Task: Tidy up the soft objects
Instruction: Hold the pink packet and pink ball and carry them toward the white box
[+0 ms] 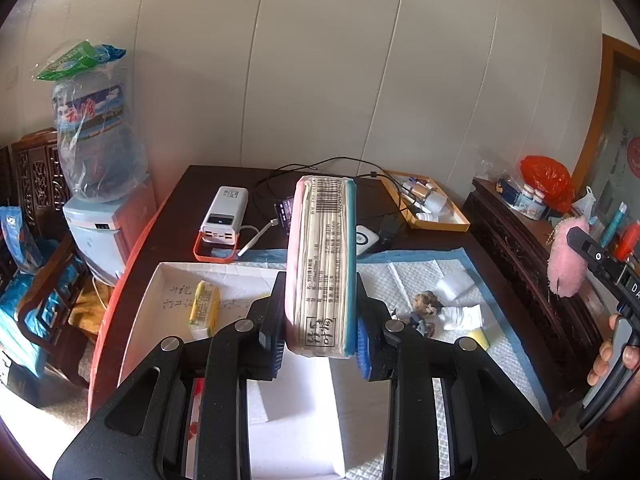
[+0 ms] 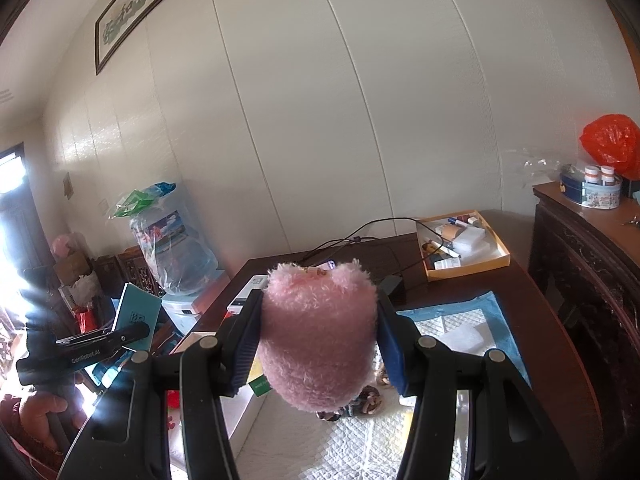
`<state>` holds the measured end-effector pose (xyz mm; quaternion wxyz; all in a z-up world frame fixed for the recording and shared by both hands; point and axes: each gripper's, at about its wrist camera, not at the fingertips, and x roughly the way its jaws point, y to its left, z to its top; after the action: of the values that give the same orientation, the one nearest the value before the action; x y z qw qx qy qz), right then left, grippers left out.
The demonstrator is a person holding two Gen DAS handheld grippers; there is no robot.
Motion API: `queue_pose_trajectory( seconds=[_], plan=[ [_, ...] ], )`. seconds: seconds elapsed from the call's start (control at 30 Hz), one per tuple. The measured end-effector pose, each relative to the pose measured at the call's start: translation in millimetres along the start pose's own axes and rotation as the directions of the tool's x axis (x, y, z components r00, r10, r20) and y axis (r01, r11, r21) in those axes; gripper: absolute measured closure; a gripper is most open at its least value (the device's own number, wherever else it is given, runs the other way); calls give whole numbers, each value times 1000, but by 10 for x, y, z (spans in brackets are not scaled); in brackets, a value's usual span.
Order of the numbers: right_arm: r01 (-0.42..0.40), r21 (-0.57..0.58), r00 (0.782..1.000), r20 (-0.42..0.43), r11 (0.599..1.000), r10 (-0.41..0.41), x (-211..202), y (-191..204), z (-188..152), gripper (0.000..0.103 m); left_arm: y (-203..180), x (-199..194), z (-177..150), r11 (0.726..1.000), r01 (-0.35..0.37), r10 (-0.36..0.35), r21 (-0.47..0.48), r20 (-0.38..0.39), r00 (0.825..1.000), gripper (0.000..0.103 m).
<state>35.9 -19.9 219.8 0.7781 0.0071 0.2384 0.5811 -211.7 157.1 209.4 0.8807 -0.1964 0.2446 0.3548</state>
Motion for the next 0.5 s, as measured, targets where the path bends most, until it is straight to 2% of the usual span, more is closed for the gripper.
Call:
queue_pose_trajectory(
  seconds=[0.5],
  plan=[
    [-40,-26,999,-27,999,39,164,185,-22,50,250,-80,-37,999,-18,18,-29,3,1000,76]
  ],
)
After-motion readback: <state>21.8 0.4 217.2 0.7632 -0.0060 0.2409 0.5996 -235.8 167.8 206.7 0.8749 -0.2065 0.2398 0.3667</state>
